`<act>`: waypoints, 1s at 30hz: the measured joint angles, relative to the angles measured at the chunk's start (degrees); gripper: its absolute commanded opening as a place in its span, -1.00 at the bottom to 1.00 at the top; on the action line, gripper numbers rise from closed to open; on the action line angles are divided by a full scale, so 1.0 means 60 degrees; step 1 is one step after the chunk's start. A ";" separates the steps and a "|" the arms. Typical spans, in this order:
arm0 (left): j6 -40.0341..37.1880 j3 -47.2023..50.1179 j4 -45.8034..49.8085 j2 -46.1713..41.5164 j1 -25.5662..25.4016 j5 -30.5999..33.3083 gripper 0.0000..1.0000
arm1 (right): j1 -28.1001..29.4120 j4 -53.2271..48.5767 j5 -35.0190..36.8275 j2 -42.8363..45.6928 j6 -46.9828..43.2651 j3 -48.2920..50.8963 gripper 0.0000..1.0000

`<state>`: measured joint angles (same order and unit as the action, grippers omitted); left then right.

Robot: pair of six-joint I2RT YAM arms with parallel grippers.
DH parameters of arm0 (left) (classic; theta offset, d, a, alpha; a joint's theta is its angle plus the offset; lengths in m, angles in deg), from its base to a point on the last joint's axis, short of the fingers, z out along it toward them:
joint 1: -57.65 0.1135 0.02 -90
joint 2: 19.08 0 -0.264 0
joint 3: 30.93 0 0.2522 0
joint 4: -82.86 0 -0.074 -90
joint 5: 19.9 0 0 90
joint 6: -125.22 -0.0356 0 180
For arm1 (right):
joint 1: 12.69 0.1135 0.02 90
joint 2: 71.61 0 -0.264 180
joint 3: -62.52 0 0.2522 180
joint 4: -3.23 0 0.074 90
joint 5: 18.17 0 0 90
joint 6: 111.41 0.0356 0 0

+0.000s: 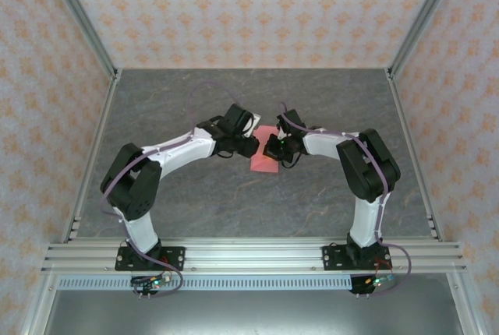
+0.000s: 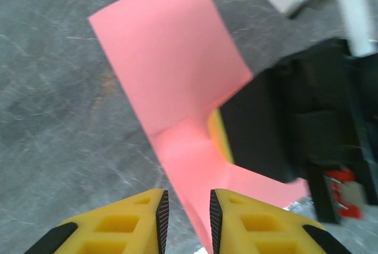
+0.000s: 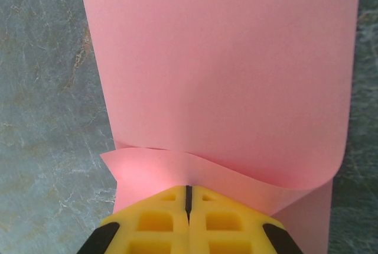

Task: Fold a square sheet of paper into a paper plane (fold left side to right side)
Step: Fold the triangle a second time at the center of the table.

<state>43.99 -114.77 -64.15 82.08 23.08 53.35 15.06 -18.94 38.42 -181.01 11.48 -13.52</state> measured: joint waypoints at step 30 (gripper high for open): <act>0.1647 0.1461 -0.1359 0.0998 0.0076 -0.2455 -0.64 | 0.0000 -0.0069 -0.0004 -0.0004 -0.0102 -0.0036 -0.96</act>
<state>53.87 -106.01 -72.31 88.07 23.54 38.61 15.06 -19.35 38.40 -181.04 10.86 -13.74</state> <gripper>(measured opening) 0.185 0.067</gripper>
